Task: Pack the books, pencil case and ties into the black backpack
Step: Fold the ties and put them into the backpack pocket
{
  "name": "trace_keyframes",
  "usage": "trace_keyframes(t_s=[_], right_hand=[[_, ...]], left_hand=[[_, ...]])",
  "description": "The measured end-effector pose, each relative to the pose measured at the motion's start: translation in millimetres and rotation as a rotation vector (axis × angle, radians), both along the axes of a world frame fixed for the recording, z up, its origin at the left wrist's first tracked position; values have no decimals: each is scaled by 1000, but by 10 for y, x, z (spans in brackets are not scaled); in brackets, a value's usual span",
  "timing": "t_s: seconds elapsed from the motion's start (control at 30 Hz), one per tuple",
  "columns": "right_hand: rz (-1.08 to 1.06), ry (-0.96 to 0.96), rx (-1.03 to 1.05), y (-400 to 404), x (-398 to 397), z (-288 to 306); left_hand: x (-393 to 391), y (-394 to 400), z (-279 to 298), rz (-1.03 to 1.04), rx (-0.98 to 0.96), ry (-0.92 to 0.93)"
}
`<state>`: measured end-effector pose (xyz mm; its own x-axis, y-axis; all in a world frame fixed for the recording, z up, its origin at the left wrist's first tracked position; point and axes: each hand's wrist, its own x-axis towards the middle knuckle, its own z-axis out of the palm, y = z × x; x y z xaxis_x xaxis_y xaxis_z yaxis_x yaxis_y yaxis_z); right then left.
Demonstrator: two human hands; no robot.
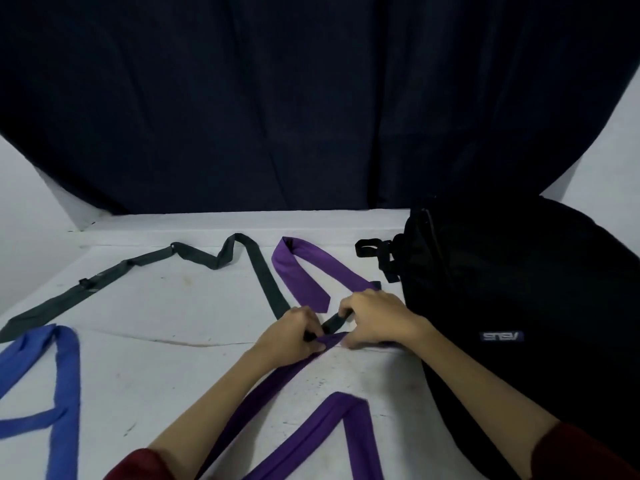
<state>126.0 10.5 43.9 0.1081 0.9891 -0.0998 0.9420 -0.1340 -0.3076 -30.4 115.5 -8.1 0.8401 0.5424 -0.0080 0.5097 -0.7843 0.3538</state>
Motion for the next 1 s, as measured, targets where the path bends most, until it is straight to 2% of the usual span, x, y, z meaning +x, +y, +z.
trace_keyframes(t_s=[0.1,0.2,0.33,0.43,0.57,0.73,0.83,0.9,1.0], right_hand=[[24,57,9,113,-97,-93],[-45,104,132,234,-173,56],[-114,134,366,380,-295,439],[-144,356,524,401,-392,820],[-93,629,665,332,-556,1266],[-24,1100,671,238,-826,1565],[-36,1189,693,204,-940,1569],[-111,1193,724,207,-985,1506],[-275,1285,692,273,-990,1385]], left_hand=[[-99,55,143,71,-108,-196],[-217,112,411,88,-267,-262],[-459,150,804,84,-868,-325],[-634,295,967,74,-1199,-427],[-680,481,1143,90,-1396,-599],[-503,467,1442,14,-1560,-627],[-405,507,1688,76,-1637,-879],[-390,574,1906,104,-1558,-998],[-433,615,2236,39,-1296,-1004]])
